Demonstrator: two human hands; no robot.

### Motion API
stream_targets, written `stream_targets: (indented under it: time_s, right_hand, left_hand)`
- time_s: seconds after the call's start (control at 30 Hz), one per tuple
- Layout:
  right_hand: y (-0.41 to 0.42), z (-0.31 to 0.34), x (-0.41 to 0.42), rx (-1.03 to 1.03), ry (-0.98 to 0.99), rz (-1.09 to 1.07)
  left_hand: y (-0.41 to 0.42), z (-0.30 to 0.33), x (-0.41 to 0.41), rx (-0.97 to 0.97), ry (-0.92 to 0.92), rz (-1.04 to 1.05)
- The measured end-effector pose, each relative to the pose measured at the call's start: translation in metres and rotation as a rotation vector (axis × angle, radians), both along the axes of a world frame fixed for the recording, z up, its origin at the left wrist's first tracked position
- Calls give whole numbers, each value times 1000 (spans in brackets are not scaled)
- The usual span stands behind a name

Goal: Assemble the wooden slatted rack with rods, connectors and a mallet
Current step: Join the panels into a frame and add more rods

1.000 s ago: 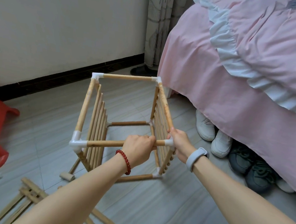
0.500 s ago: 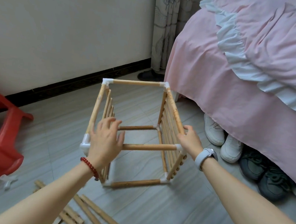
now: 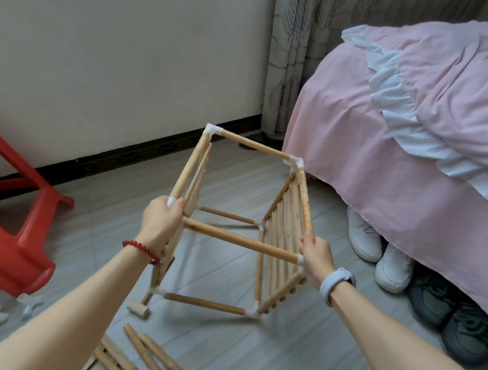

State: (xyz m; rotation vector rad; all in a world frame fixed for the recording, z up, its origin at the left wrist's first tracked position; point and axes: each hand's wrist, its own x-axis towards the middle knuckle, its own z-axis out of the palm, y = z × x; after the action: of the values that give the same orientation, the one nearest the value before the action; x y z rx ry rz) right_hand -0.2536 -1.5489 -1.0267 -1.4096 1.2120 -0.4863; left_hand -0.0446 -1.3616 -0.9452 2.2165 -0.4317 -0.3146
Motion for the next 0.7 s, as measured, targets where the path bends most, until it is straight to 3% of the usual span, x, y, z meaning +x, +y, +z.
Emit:
stream_targets:
  time_s: [0.07, 0.2, 0.3, 0.43, 0.5, 0.6, 0.7]
  right_hand:
    - [-3, -5, 1, 78, 24, 14]
    - [-2, -14, -6, 358, 338, 248]
    - [1, -13, -14, 586, 272, 281]
    - [-24, -7, -15, 304, 59, -2]
    - [-34, -8, -21, 138, 82, -58]
    - [-33, 2, -39, -218, 332, -3]
    - [-21, 23, -41, -503, 344, 80]
  left_hand:
    - [-22, 27, 0, 54, -171, -77]
    - [-57, 44, -31, 147, -403, -245]
    - [-65, 12, -75, 134, -462, -394]
    - [-61, -65, -137, 383, -625, -760]
    - [-55, -81, -165, 472, -604, -901]
    - [-60, -91, -164, 377, -599, -858]
    - [-57, -81, -140, 169, -503, -812]
